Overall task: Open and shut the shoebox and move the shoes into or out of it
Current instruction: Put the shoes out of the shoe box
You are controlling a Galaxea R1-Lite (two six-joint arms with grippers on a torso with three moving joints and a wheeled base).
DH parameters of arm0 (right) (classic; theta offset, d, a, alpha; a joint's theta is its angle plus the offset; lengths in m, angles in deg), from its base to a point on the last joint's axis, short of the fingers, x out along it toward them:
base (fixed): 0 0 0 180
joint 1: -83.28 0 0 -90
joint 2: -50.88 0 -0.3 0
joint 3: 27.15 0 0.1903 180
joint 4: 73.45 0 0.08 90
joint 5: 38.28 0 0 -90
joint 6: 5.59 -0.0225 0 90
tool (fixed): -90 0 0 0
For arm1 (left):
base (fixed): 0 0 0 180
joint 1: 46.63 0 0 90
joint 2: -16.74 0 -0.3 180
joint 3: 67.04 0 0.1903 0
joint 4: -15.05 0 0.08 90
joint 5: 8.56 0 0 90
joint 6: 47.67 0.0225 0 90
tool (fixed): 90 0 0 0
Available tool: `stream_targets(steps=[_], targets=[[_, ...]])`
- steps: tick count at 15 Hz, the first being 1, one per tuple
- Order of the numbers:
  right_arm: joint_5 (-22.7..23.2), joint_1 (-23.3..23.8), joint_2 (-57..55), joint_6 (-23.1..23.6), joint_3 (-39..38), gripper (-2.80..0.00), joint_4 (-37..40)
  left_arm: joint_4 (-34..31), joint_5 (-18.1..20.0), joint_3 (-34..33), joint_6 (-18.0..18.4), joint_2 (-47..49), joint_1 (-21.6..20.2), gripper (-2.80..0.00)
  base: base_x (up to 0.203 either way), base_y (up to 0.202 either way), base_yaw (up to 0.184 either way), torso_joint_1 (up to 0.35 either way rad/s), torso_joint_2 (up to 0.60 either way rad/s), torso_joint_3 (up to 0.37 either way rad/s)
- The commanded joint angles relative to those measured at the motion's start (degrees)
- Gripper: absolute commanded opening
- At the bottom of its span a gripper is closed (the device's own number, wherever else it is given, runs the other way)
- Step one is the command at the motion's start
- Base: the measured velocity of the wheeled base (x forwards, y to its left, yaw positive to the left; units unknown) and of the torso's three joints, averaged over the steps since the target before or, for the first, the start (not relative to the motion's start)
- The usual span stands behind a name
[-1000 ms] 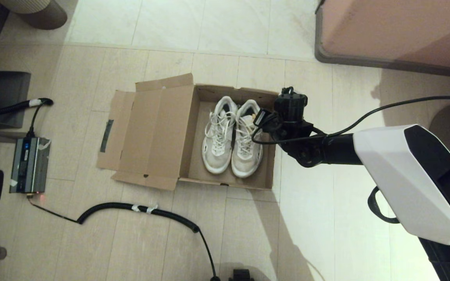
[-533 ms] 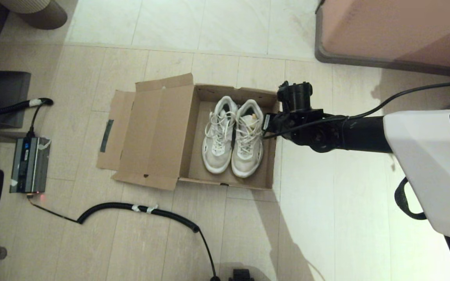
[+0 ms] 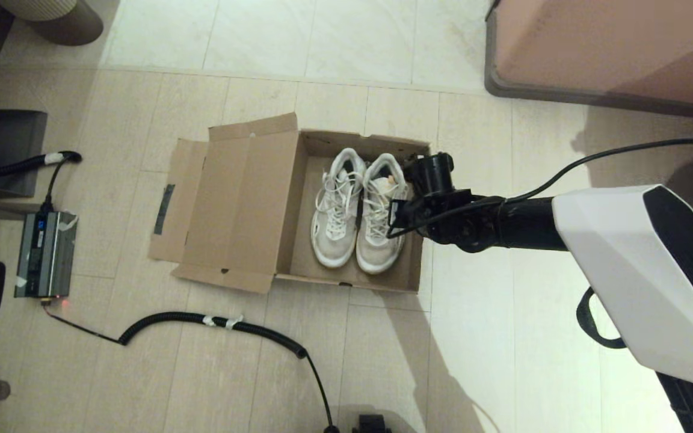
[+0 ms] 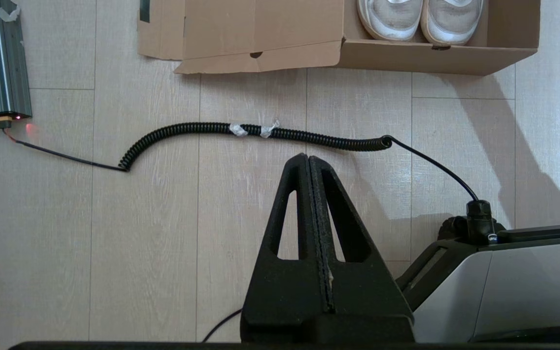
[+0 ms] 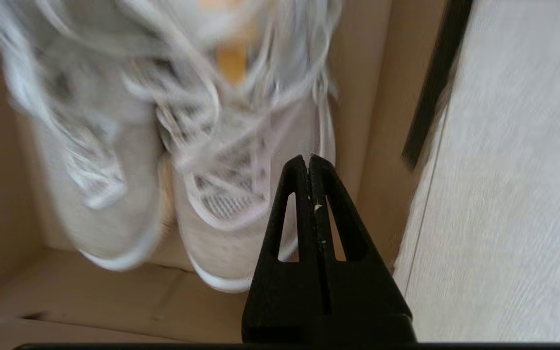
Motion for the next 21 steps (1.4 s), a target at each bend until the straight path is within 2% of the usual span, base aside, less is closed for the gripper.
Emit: stream_targets(steps=[1,4,9,13,18,21], targets=[[-0.4,-0.8,-2.5,0.3,0.0,-2.8,0.0,0.0,0.0,-0.4,0.0,0.1,0.0,-2.8,0.0,0.0,0.0,0.0,0.0,0.0],[-7.3,-1.0,-4.9,2.8,0.0,-2.8,-0.2,0.0,0.0,-0.4,0.0,0.1,0.0,-2.8,0.0,0.0,0.0,0.0,0.0,0.0],[-9.5,-1.0,-7.2,2.6,0.0,-2.8,-0.4,0.0,0.0,-0.4,0.0,0.1,0.0,-2.8,0.0,0.0,0.0,0.0,0.0,0.0],[-9.5,-0.7,-8.6,2.1,0.0,-2.8,-1.2,0.0,0.0,-0.4,0.0,0.1,0.0,-2.8,0.0,0.0,0.0,0.0,0.0,0.0],[-11.4,0.9,-8.8,3.2,0.0,-2.8,-1.8,0.0,0.0,-0.4,0.0,0.1,0.0,-2.8,0.0,0.0,0.0,0.0,0.0,0.0],[-17.1,2.1,-8.8,3.5,-0.1,-2.8,-1.6,0.0,0.0,-0.4,0.0,0.1,0.0,-2.8,0.0,0.0,0.0,0.0,0.0,0.0]])
